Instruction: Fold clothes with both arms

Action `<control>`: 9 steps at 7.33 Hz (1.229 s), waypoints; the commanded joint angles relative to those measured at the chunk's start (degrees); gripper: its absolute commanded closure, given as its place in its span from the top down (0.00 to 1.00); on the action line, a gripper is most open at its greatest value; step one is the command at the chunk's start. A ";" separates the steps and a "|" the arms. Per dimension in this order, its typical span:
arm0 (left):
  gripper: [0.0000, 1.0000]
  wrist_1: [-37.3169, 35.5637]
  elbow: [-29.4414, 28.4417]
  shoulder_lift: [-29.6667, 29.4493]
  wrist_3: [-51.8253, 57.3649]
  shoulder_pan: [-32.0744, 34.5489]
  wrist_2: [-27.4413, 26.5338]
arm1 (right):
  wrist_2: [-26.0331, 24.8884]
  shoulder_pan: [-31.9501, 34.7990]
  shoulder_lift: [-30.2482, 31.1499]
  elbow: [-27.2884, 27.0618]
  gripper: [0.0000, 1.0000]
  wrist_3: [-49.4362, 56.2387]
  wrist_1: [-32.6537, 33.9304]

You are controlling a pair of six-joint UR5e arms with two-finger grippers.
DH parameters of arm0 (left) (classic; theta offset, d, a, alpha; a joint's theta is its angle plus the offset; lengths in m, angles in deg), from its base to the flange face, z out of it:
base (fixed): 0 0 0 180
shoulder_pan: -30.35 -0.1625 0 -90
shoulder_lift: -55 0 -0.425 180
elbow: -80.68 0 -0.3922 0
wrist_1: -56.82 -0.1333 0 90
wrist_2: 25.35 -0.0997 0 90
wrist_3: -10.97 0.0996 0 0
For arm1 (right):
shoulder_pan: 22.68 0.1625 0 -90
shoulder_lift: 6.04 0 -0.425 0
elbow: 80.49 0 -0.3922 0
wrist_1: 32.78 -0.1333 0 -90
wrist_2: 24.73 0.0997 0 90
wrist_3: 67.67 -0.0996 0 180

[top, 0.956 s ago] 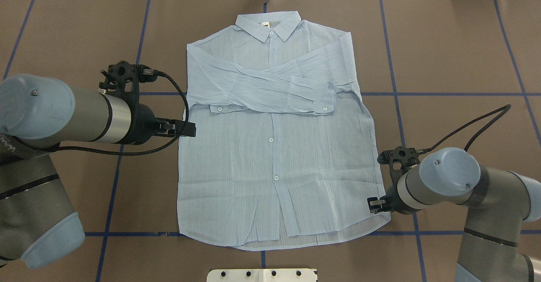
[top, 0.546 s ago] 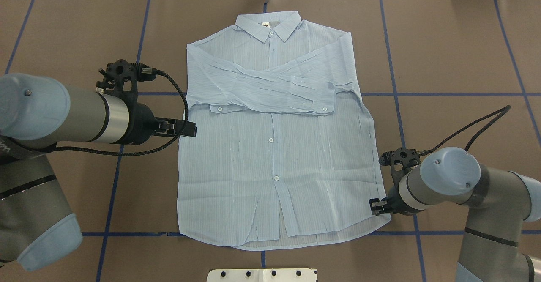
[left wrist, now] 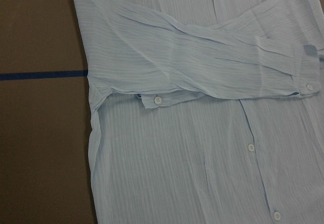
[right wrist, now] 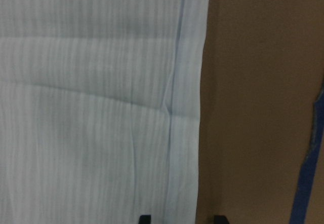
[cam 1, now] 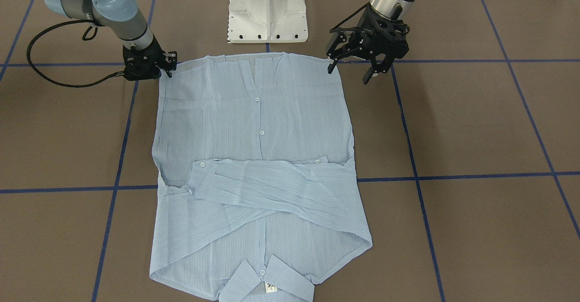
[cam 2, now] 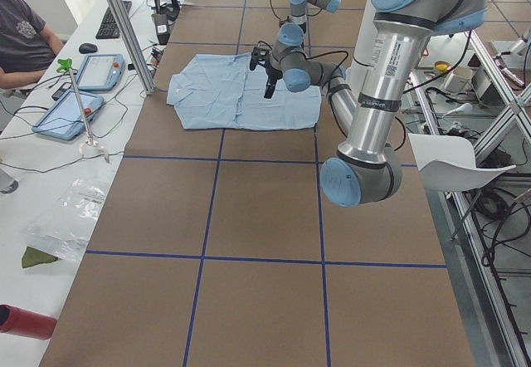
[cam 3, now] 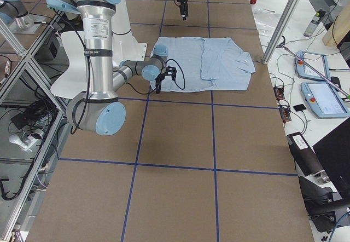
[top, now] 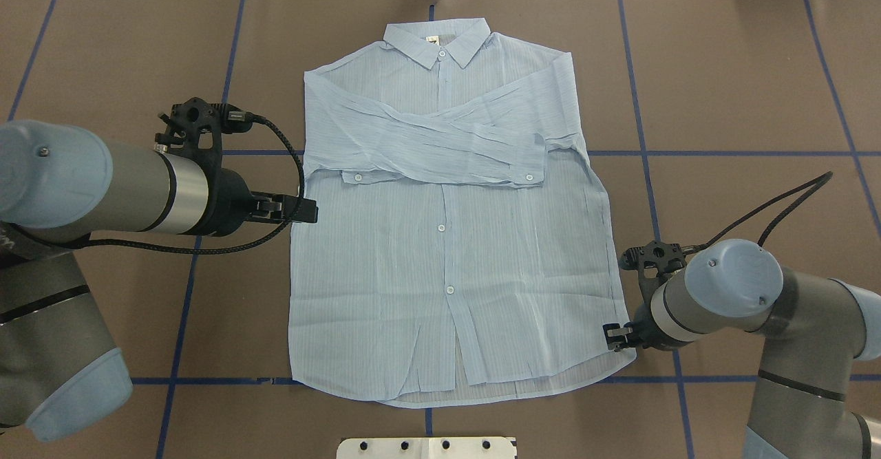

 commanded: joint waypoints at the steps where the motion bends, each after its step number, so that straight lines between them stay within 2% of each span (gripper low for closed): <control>1: 1.00 0.00 -0.13 0.01 0.00 0.06 -0.03 | 0.01 -0.03 -0.08 0.03 0.52 -0.02 0.48; 5: 1.00 -0.09 -0.13 0.01 0.00 0.06 -0.03 | 0.01 -0.03 -0.26 0.91 0.51 -0.02 0.39; 6: 1.00 -0.09 -0.13 0.01 0.00 0.06 -0.03 | -0.08 0.06 -0.43 0.74 0.40 -0.02 0.39; 7: 1.00 -0.09 -0.13 0.01 0.00 0.06 -0.03 | 0.01 -0.03 -0.35 0.65 0.14 -0.02 0.39; 8: 1.00 -0.09 -0.22 0.01 0.00 0.06 -0.12 | 0.01 -0.03 -0.35 0.56 0.00 -0.02 0.48; 9: 1.00 -0.09 -0.30 0.01 0.00 0.14 -0.12 | 0.09 -0.03 -0.35 0.47 0.00 -0.02 0.39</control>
